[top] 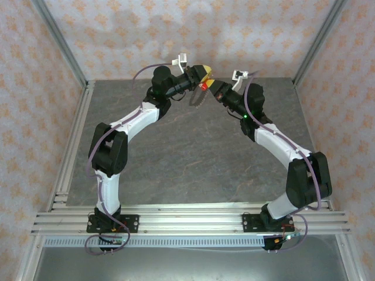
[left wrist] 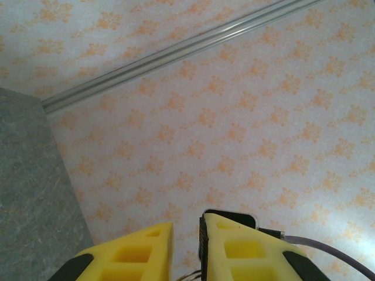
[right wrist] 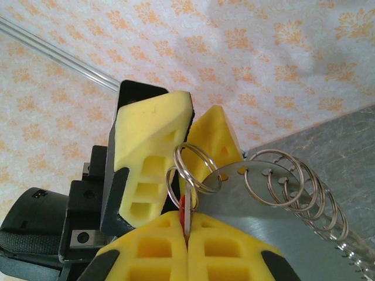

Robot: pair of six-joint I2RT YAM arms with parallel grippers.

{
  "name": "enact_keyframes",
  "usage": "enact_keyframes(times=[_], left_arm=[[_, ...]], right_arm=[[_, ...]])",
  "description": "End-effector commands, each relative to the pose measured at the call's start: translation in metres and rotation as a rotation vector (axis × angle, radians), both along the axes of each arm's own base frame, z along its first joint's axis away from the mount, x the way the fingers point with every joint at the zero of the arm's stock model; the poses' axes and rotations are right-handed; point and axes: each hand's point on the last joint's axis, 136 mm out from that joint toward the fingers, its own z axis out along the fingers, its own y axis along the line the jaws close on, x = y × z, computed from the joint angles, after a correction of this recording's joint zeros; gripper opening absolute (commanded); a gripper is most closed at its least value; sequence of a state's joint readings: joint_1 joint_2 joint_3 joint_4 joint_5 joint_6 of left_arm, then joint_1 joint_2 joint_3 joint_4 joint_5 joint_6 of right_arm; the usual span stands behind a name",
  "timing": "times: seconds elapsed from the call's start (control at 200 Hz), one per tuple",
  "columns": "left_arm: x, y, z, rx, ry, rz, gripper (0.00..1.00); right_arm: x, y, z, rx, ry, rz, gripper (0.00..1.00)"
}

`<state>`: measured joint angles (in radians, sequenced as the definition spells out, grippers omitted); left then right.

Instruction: Put the keys on the keyring

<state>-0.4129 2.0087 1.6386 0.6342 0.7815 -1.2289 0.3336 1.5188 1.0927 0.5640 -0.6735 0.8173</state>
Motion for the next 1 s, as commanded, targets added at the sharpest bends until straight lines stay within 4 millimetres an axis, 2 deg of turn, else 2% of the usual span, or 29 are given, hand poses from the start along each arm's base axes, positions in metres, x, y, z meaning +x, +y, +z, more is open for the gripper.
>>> enact_keyframes(times=[0.0,0.185,0.41,0.996], left_arm=[[-0.022,-0.002,0.032,-0.013,-0.094,-0.041,0.20],[-0.023,-0.004,0.034,-0.016,-0.103,-0.048,0.21],[-0.025,-0.004,0.038,-0.022,-0.113,-0.050,0.29],[-0.032,-0.011,0.042,-0.022,-0.137,-0.076,0.29]], right_arm=[[-0.009,-0.005,0.040,0.025,-0.114,0.003,0.00],[-0.009,-0.005,0.039,0.029,-0.112,0.002,0.00],[-0.008,-0.005,0.039,0.033,-0.111,0.002,0.00],[-0.007,-0.004,0.042,0.036,-0.115,0.006,0.00]])
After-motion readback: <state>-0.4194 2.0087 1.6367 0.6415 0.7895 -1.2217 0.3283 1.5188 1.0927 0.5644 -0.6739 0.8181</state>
